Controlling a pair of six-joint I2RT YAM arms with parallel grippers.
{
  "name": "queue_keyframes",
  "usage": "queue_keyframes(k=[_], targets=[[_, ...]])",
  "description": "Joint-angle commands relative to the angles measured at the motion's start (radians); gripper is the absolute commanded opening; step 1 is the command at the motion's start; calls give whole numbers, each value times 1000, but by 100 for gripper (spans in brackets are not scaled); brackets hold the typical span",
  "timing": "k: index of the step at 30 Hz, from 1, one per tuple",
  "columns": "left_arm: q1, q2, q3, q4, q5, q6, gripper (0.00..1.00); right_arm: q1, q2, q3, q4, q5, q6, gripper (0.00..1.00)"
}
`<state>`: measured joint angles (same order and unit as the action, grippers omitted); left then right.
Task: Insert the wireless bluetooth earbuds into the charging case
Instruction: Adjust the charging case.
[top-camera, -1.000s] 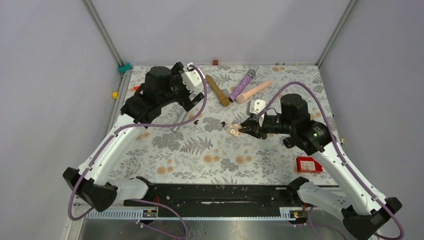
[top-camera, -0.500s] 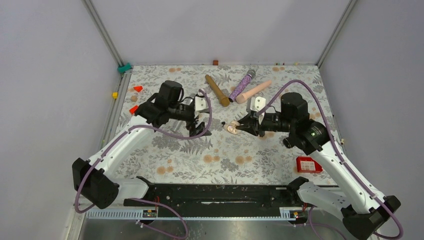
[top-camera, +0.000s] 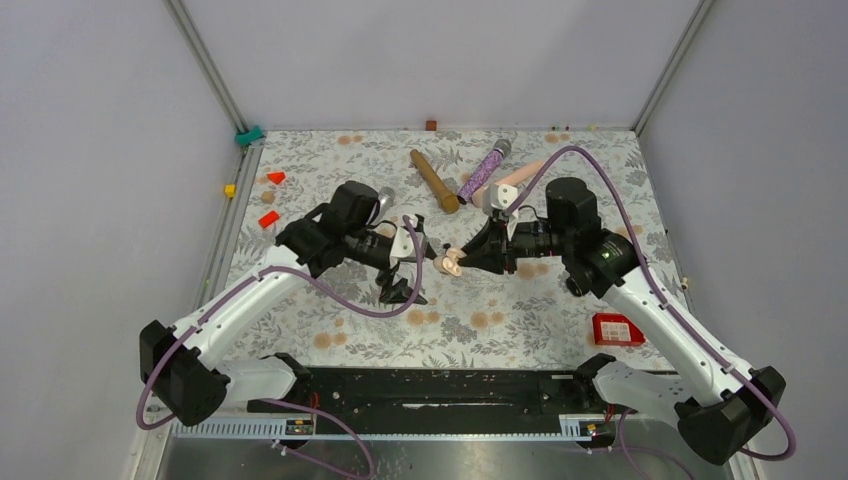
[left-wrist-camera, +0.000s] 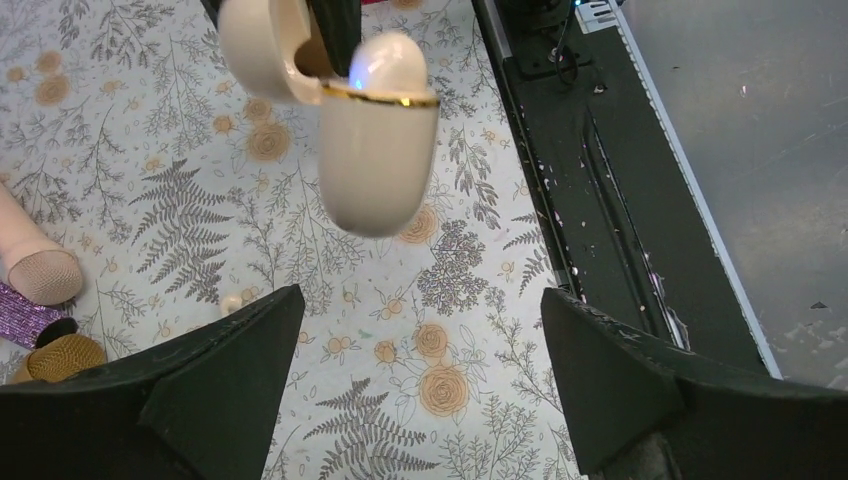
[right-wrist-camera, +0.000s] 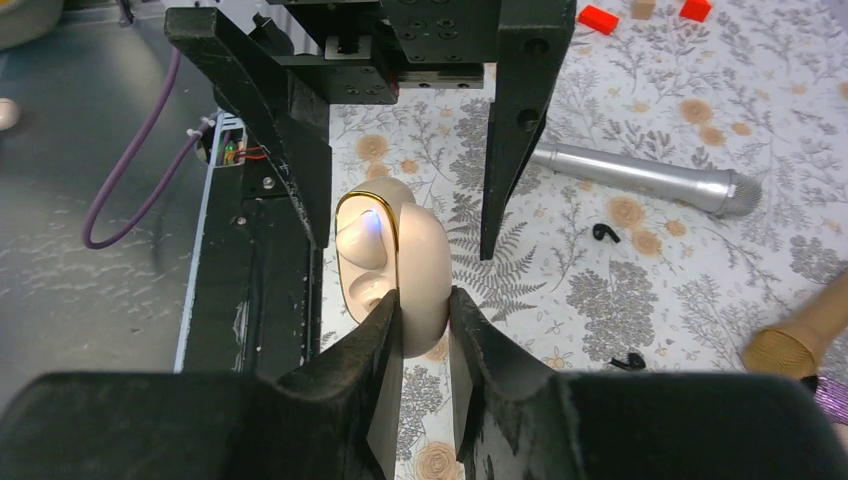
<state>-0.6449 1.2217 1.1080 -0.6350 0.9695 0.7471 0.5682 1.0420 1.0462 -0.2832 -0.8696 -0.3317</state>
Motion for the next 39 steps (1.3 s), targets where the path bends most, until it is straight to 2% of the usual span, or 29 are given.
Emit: queue_keyframes(k=[1,6,17,28,39], targets=[[-14,-16,28,23,66,18,89,-5,18,-6,12,-128,5,16],[-17,-15,32,75,98,-33,83,-7,4,-29,-31,-144,-25,17],[-19,-20,39,81,198,-82,73,-22,51,-19,-124,-175,-109,17],[-67,20,47,81,161,-107,67,-27,76,-11,-157,-157,-151,17],[-101,46,82,82,122,-139,48,-27,94,-14,-159,-146,-149,16]])
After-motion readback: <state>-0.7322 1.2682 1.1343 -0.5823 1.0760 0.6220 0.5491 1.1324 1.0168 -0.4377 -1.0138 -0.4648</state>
